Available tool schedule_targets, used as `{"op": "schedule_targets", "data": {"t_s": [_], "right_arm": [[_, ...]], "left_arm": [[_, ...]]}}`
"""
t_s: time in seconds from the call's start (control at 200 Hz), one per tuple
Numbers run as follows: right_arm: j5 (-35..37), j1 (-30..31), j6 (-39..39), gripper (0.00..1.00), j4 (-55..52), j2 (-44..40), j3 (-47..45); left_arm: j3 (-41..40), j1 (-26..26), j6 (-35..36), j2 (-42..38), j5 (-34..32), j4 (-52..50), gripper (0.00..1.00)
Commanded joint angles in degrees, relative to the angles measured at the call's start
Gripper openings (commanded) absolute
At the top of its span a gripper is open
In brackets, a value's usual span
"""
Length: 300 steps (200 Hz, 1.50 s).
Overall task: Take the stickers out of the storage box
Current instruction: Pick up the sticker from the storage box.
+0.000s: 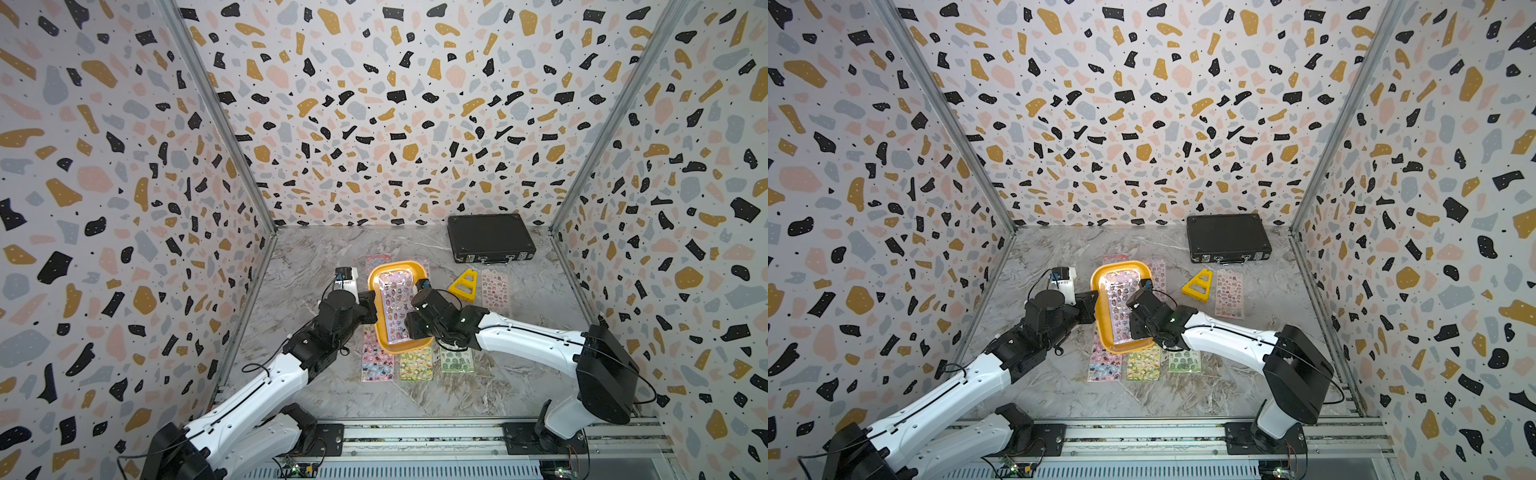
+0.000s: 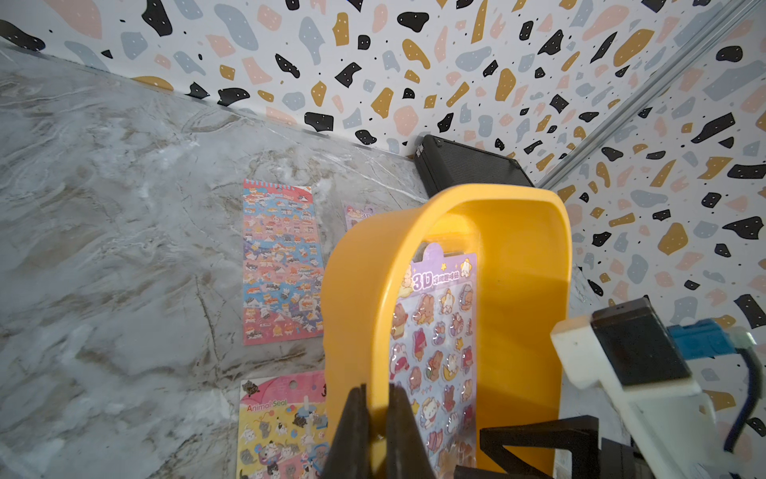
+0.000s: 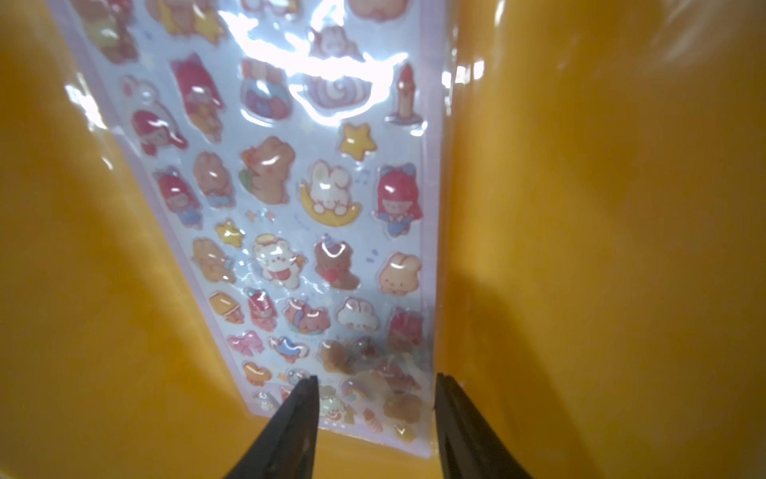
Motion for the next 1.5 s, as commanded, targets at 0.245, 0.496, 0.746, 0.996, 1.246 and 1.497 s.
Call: {"op": "schedule_targets", "data": {"t_s": [0.245,0.496,0.746,0.996,1.246,1.497], "right_arm": [[9.13,1.08,-2.89,0.54,0.24,3.73,3.12],[-0.75,0.67,-2.82,0.46,6.2,1.97,1.59],[-14.84,-2.61,1.51,0.36,12.13,-1.9,-2.14],[-25.17,-5.39,5.65,0.3,16.72,-6.46,-5.25],[-31.19,-6.47,6.62,0.3,13.78,-6.65,-4.25],[-40.47,-8.66,11.32,0.4,18.41,-3.86,-4.59]], "left_arm": [[-0.3,0.03,-0.08,-1.15,1.44,5.75,0.0],[-0.3,0.03,-0.12,-0.89,1.11,5.66,0.0],[-0.3,0.03,-0.12,-1.15,0.92,5.42,0.0],[-0.03,0.03,-0.23,-0.54,0.88,5.17,0.0],[0.14,0.03,-0.21,0.13,1.02,5.11,0.0],[0.14,0.03,-0.14,0.19,1.04,5.19,0.0]]}}
